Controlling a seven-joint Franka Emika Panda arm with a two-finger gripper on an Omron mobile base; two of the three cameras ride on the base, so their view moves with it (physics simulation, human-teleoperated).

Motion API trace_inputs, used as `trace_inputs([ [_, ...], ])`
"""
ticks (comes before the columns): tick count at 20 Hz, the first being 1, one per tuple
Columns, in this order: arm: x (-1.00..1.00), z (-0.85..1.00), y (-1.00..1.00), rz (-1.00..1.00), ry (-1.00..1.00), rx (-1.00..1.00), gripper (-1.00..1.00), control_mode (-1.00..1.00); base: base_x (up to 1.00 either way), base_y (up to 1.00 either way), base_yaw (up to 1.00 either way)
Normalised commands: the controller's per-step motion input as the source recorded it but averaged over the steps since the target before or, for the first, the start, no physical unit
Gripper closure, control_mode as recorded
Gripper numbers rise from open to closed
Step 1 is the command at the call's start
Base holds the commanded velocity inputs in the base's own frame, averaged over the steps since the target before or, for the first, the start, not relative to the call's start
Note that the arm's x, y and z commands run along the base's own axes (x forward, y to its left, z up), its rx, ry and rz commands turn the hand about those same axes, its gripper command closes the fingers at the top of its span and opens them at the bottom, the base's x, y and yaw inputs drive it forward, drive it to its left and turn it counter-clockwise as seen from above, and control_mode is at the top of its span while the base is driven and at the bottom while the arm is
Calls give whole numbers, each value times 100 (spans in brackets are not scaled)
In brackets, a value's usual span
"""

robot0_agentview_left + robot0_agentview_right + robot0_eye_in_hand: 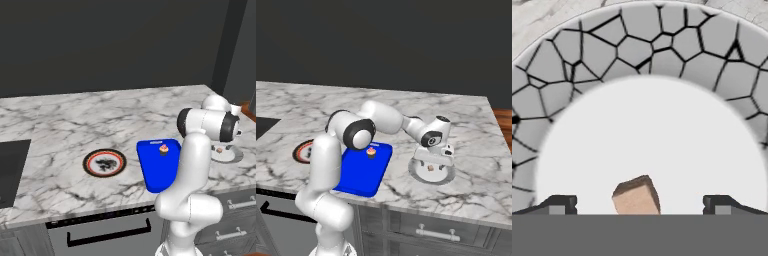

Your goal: Move the dessert items from the plates to the tray.

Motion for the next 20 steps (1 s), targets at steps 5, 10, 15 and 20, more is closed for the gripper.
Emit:
trace_inputs([
  [5, 0, -9, 0, 0, 0, 0, -100, -100, 0, 0, 0],
  [10, 0, -10, 0, 0, 0, 0, -100, -100, 0, 0, 0],
  [15, 0, -7, 0, 0, 0, 0, -100, -100, 0, 0, 0],
  [20, 0, -8, 0, 0, 0, 0, -100, -100, 0, 0, 0],
])
